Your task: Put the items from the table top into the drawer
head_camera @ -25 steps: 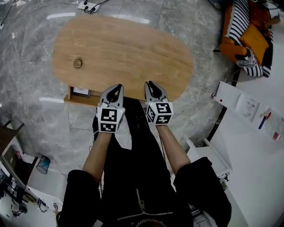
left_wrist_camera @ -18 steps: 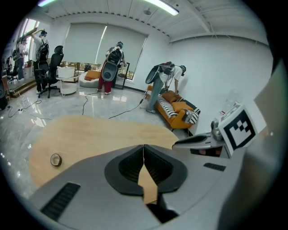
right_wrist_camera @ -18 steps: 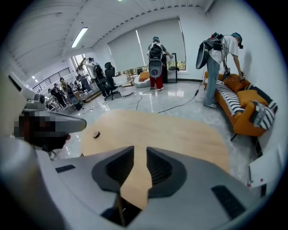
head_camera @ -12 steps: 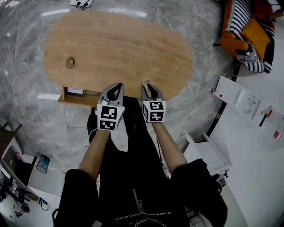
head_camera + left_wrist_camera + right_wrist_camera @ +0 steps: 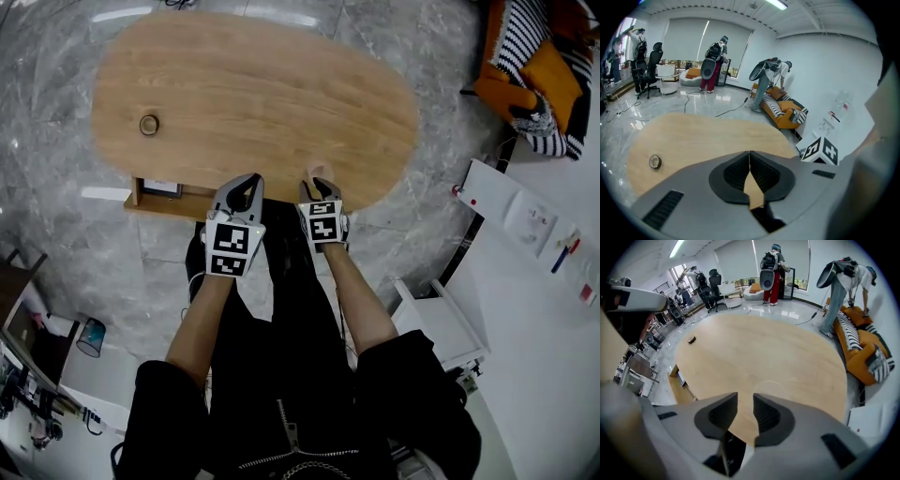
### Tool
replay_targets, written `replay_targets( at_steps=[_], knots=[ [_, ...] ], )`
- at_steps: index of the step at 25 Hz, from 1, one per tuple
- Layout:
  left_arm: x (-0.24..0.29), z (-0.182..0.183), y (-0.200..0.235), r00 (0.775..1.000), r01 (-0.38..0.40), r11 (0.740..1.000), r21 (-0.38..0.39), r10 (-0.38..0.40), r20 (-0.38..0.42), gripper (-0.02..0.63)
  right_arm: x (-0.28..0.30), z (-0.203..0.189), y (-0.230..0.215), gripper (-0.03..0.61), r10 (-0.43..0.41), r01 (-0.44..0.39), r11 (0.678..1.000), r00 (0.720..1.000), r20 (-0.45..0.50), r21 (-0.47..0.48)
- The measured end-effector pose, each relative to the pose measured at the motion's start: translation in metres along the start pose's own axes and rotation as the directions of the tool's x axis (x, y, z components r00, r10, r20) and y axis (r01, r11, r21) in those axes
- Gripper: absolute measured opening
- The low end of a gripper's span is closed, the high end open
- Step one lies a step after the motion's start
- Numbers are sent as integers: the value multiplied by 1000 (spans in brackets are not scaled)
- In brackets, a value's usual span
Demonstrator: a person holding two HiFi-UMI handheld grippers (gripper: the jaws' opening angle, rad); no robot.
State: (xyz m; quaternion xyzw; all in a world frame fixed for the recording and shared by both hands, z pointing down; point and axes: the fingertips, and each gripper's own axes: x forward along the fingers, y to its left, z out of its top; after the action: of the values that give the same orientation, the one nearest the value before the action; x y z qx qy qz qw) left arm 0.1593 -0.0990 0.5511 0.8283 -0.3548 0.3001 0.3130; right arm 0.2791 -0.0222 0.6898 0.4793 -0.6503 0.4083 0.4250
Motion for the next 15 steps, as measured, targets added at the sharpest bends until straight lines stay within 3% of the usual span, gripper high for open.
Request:
replay_targets(
  at_steps=[2,7,9,12,15],
  knots=[
    [0,-2,4,1000,-4,1000,-6,4,-5,14,7,-4,-1,107,2,-3,1000,1000,-26,-19],
    [-2,-10,8,1000,-5,1000,-20,5,-20,14,20,-16,6,107,-9,-9,985,995,-103,-173],
    [-3,-11,9,1000,-7,1000,-25,6,-24,14,21,-19,4,100,-29,9,981,994,-104,-192],
    [-6,-14,12,1000,-12,999,-30,11,-28,14,19,-20,-1,34,-75,53,974,993,-93,-219],
    [-9,-16,15,999,-19,999,-35,18,-29,14,17,-18,0,27,-99,72,955,992,-80,-287]
  ],
)
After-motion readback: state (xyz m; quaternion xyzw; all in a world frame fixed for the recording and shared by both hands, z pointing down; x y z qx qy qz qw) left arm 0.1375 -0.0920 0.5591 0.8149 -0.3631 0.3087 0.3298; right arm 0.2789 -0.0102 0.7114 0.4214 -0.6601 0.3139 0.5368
